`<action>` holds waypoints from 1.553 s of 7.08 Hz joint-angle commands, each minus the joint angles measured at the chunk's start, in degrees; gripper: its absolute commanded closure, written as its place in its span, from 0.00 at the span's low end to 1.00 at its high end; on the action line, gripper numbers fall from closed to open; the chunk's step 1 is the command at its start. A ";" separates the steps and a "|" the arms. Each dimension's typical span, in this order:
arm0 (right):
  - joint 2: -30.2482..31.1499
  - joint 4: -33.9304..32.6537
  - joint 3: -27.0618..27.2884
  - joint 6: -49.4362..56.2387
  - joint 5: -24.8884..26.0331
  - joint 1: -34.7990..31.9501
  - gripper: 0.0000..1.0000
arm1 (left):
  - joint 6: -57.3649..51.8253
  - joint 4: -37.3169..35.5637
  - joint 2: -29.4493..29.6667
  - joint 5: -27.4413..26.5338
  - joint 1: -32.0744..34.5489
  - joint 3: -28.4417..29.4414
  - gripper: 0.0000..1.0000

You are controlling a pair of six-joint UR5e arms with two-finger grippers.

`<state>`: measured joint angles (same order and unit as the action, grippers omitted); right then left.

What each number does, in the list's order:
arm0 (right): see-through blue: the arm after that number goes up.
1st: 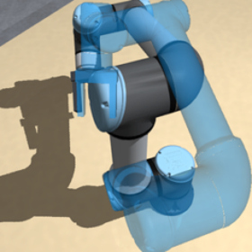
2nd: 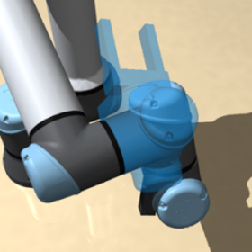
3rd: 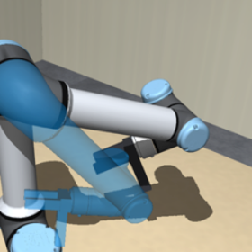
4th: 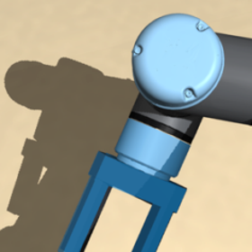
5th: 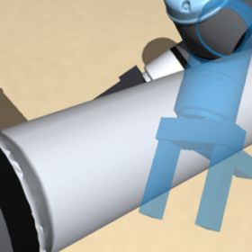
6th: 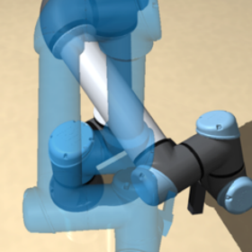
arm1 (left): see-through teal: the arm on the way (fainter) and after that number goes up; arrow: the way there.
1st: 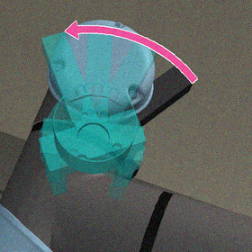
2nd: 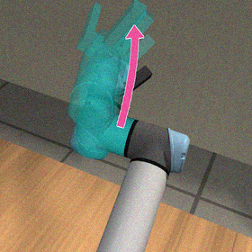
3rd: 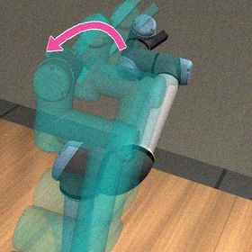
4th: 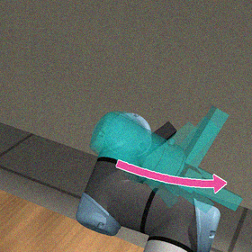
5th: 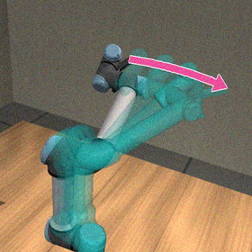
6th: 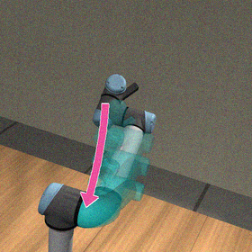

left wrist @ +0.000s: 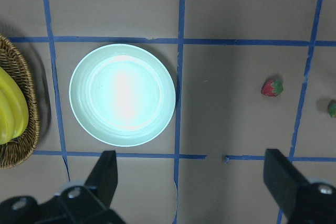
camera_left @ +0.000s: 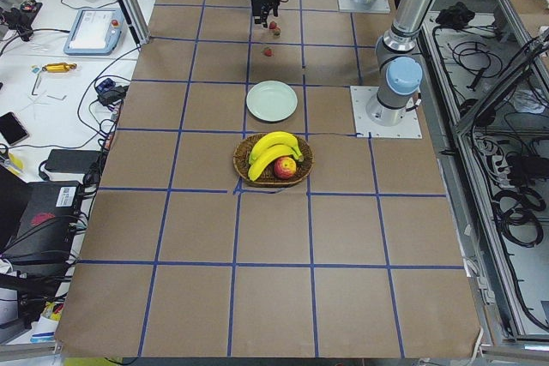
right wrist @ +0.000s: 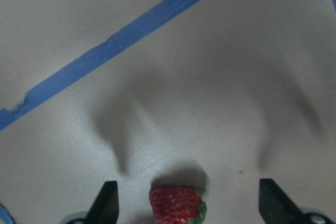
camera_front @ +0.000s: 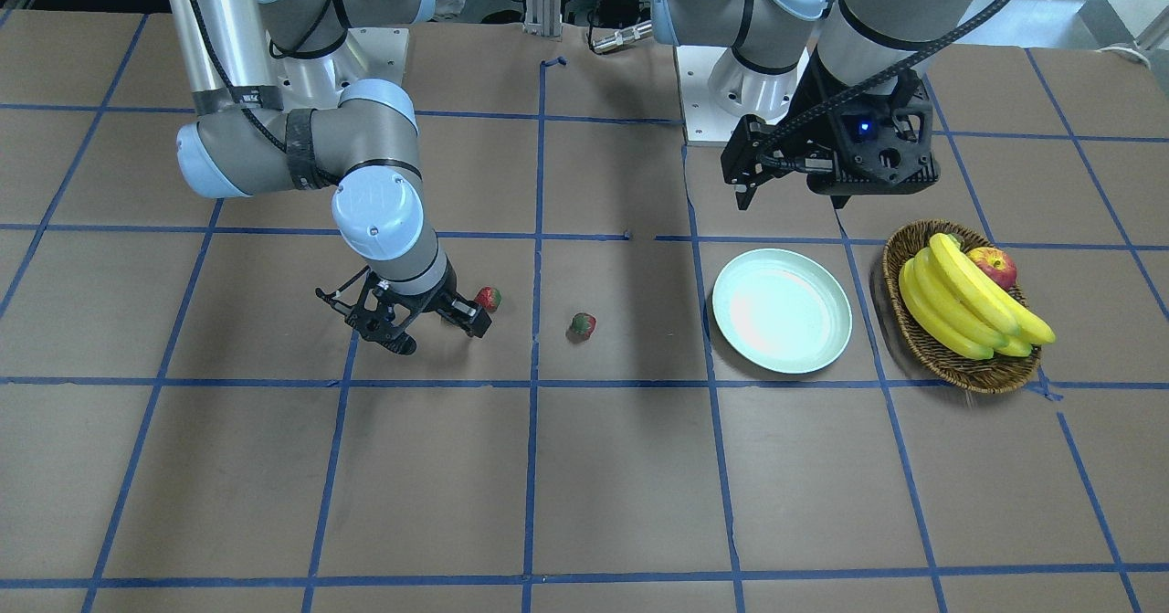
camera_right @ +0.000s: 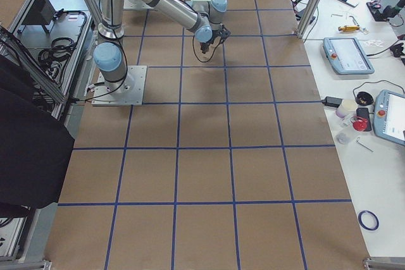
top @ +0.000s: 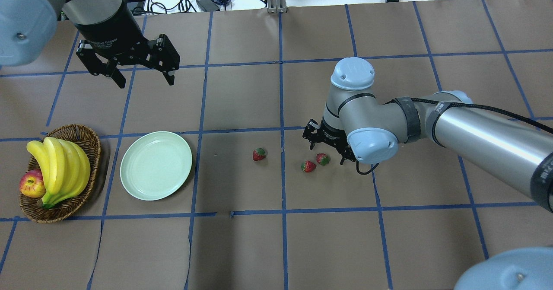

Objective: Collect all strawberries into plate
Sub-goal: 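Grasp a second strawberry from the pair with the right gripper, then move the held strawberry closer to the plate and release it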

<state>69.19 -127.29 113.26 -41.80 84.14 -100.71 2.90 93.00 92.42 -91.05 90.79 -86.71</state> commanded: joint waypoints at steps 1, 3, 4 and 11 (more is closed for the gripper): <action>-0.02 -0.77 1.34 0.32 -0.38 -0.10 0.25 | 0.00 -0.71 -0.05 0.00 0.00 -0.13 0.00; 0.33 -1.20 2.31 0.32 -0.38 -0.28 0.37 | 0.00 -0.80 -0.05 0.00 0.00 -0.13 0.00; 0.33 -1.21 2.32 0.32 -0.47 -0.28 0.45 | 0.00 -0.80 0.04 0.00 0.00 -0.13 0.00; 0.86 1.60 -7.15 4.26 -1.09 -1.59 1.00 | 0.00 -0.80 0.04 0.00 0.00 -0.13 0.00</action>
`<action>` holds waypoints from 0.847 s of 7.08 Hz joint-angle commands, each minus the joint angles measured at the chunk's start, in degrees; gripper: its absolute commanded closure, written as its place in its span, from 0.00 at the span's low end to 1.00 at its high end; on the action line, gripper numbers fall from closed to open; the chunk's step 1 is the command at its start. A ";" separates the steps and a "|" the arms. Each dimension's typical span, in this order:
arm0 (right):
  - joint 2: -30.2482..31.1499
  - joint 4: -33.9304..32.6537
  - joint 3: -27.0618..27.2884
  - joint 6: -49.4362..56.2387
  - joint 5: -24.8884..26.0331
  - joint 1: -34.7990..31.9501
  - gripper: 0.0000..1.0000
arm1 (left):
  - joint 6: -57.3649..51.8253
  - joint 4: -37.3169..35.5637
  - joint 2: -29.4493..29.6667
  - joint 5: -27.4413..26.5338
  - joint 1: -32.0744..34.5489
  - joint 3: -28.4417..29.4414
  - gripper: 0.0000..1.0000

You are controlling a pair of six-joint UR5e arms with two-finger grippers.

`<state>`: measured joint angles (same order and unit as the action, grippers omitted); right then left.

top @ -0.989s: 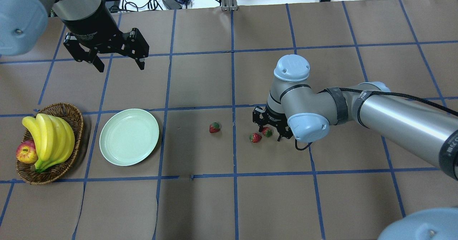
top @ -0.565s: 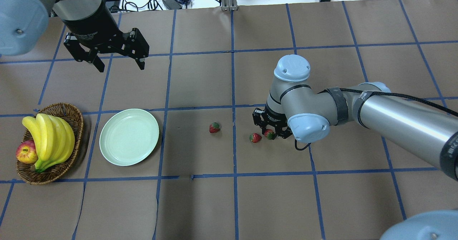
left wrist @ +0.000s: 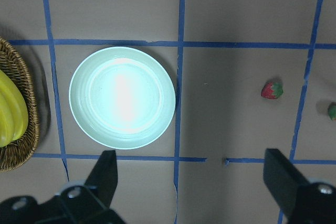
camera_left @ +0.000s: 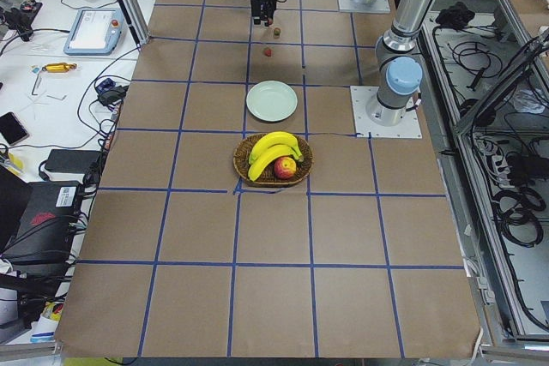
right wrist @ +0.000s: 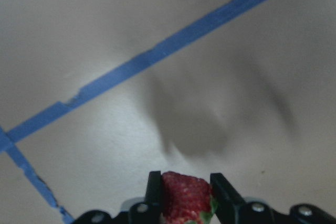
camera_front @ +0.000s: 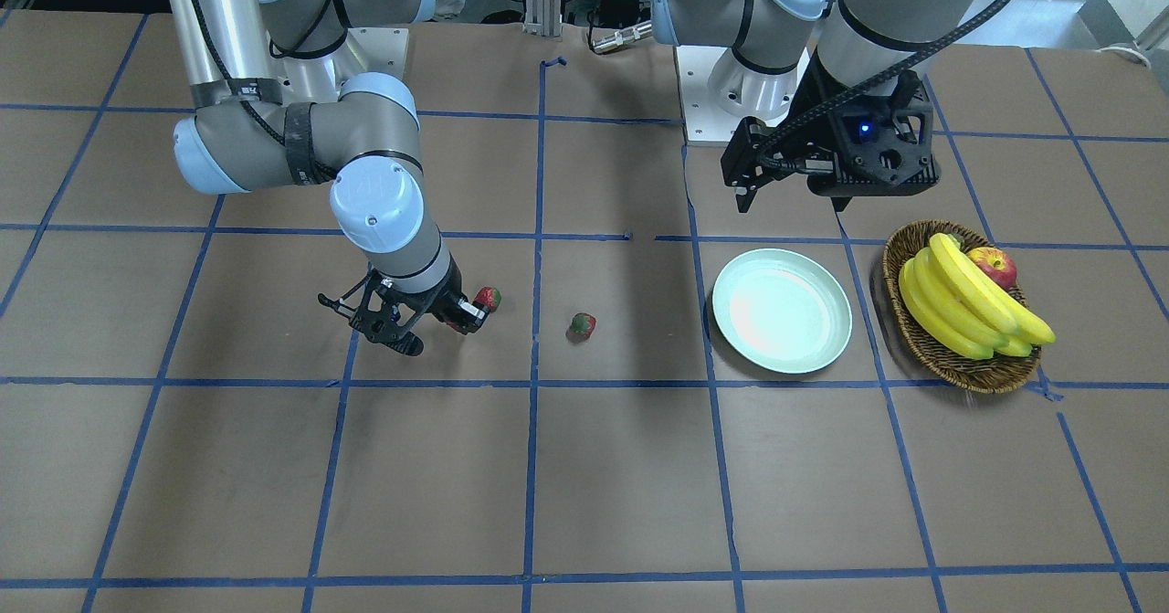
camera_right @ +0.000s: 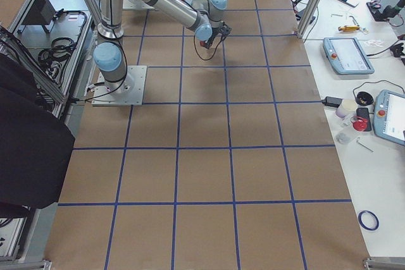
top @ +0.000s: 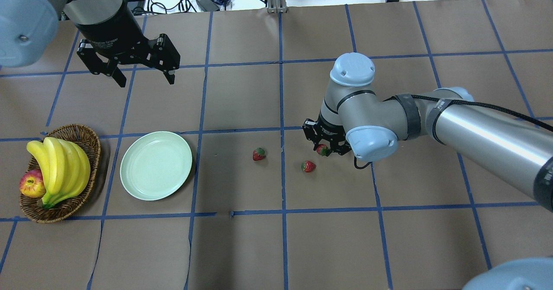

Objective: Collect all strawberries into plate
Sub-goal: 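Move the held strawberry closer to the plate and release it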

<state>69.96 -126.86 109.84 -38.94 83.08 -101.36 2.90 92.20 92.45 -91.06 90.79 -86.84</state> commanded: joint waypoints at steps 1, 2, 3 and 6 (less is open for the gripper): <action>-0.08 1.09 -4.54 4.89 -0.19 -4.42 1.00 | 0.00 0.00 -0.07 0.00 0.00 0.00 0.00; -0.34 -0.47 -4.89 5.27 -3.68 -8.02 1.00 | 0.00 0.00 -0.08 0.00 0.00 0.00 0.00; -0.35 -0.84 -5.16 4.58 -6.76 -11.02 1.00 | 0.00 0.00 -0.08 0.00 0.00 0.00 0.00; -5.43 -6.98 -5.42 2.99 -8.81 -15.95 0.99 | 0.00 0.00 -0.08 0.00 0.09 0.00 0.00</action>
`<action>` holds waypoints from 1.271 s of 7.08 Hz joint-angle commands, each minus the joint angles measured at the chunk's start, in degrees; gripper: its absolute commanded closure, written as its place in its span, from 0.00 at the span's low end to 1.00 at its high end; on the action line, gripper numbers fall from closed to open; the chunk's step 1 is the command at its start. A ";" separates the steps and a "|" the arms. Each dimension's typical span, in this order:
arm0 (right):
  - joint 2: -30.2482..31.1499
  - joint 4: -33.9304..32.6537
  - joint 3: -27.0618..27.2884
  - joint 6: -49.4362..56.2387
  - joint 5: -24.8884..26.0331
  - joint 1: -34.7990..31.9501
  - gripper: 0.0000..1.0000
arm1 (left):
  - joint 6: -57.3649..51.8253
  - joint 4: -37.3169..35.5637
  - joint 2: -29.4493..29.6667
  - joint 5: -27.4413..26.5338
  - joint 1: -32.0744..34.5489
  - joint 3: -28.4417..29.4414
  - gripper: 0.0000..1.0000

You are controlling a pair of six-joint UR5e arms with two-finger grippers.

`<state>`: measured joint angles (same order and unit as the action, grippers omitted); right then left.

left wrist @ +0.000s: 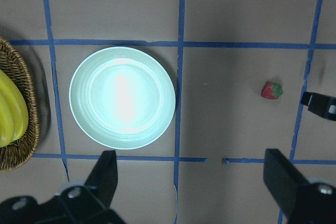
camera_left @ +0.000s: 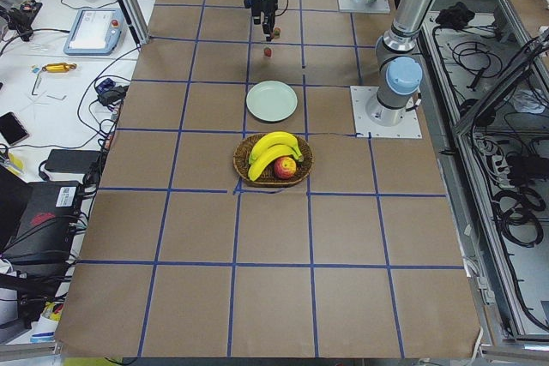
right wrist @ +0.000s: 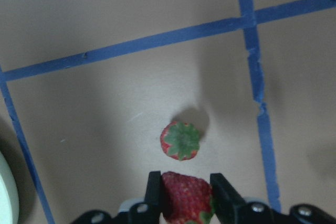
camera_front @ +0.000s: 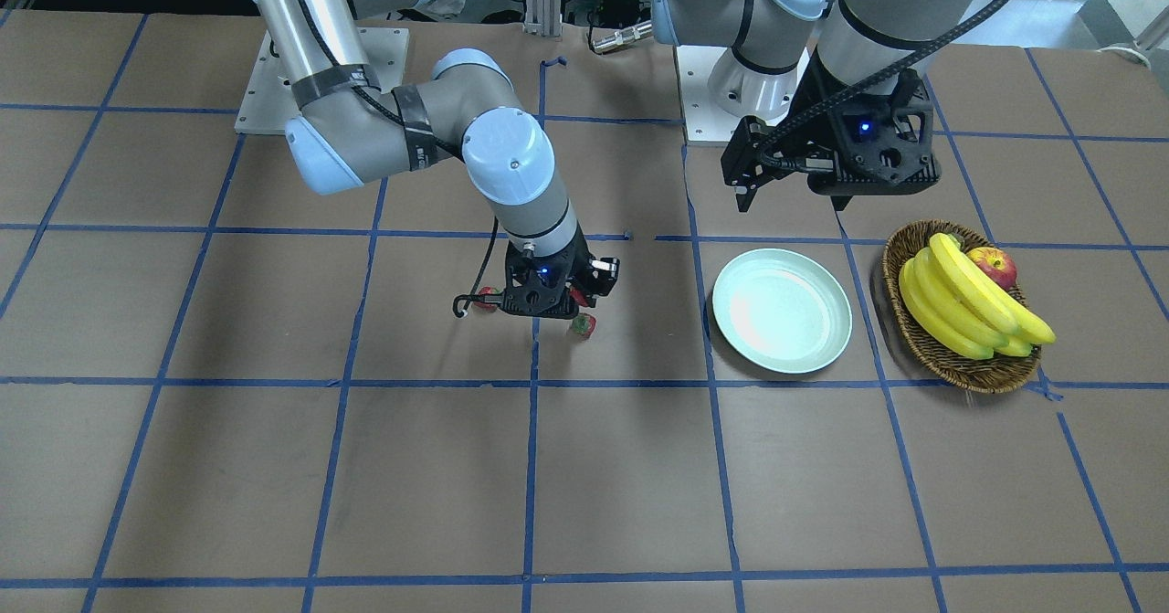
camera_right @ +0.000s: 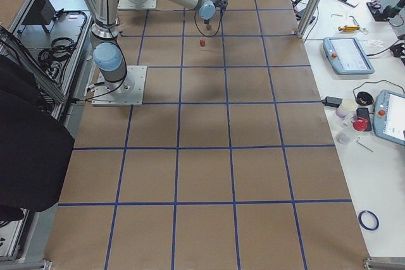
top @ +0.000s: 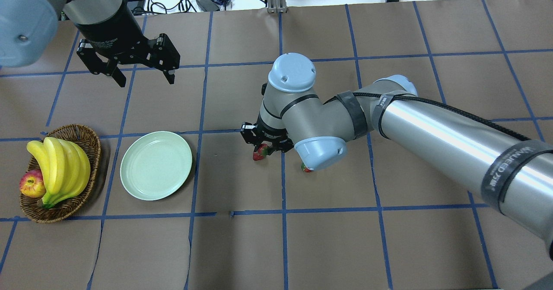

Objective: Collect all strawberries into plate
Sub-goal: 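Move the held strawberry closer to the plate and release it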

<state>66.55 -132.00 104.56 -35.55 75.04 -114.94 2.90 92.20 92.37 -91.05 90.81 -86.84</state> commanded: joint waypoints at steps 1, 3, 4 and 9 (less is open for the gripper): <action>-2.21 -1.86 -0.49 -0.57 -1.04 -3.09 0.94 | 0.00 0.00 0.00 0.00 0.07 0.00 0.00; -3.09 -1.94 -0.67 -1.98 -2.27 -3.19 0.79 | 0.00 0.00 0.00 0.00 -0.02 0.00 0.00; -3.09 -1.94 -0.67 -2.07 -2.44 -3.19 0.17 | 0.00 0.00 0.00 0.00 0.07 0.09 0.00; -0.38 7.21 -1.20 -0.67 6.20 -1.70 0.00 | 0.00 -0.18 -0.09 0.00 -0.02 0.00 0.00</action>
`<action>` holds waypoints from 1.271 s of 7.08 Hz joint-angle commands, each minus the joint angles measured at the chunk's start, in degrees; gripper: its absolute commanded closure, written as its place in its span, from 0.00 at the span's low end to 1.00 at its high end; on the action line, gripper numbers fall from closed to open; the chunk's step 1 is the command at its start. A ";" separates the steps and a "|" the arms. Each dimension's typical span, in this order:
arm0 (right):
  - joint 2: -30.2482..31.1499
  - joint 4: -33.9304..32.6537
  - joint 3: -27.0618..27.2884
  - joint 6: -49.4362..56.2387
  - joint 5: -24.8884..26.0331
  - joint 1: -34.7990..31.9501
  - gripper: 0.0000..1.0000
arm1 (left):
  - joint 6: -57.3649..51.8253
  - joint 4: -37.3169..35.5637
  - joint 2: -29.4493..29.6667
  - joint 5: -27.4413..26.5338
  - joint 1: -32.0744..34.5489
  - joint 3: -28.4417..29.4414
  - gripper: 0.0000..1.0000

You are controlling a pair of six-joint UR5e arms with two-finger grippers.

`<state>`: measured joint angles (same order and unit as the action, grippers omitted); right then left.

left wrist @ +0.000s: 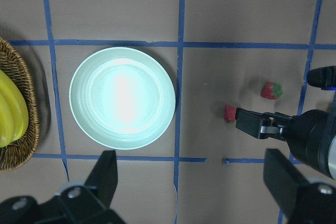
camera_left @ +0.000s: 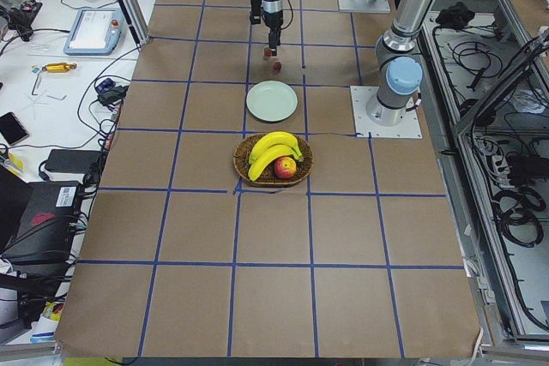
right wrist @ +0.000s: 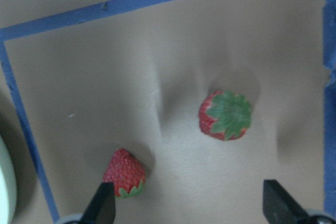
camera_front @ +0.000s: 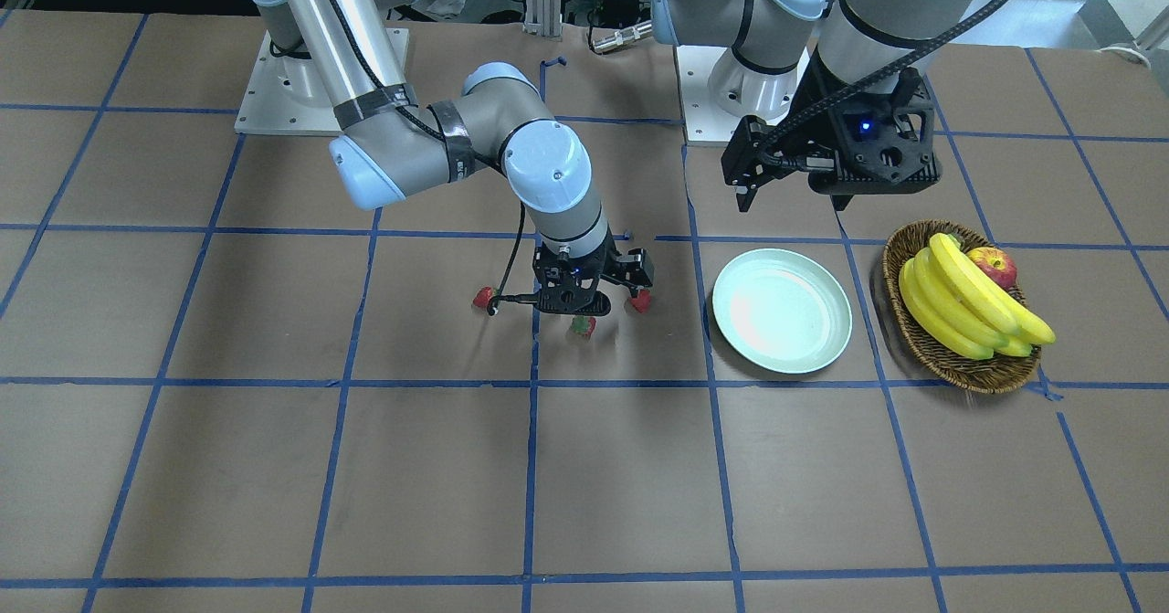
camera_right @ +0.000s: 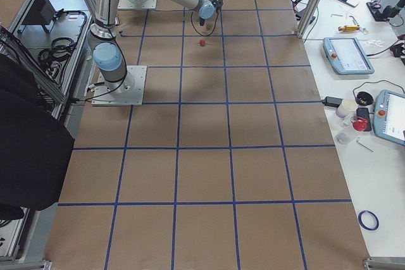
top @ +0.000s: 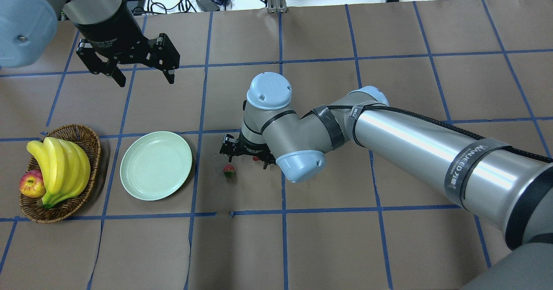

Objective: Collect all strawberries into plate
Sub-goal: 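Move the held strawberry closer to the plate and release it, then reach the right gripper back to the remaining strawberry and grasp it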

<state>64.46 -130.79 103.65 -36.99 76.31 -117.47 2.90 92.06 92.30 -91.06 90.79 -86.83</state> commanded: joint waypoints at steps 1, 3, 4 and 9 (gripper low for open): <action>4.07 11.21 -0.47 1.13 9.17 3.01 0.00 | 0.00 -0.13 0.07 0.00 0.00 -0.01 0.00; 4.79 12.58 1.02 3.83 10.17 7.33 0.00 | 0.00 -0.13 0.07 0.00 0.00 -0.09 0.00; 4.88 12.14 2.42 4.55 10.79 7.69 0.00 | 0.00 -0.13 0.07 0.00 0.00 -0.09 0.00; 3.83 11.79 5.51 4.12 13.08 7.69 0.00 | 0.09 -0.13 0.25 0.09 0.09 -0.18 0.00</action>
<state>68.42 -118.86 108.64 -32.95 89.41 -109.78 2.92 91.93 92.51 -91.00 90.87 -86.98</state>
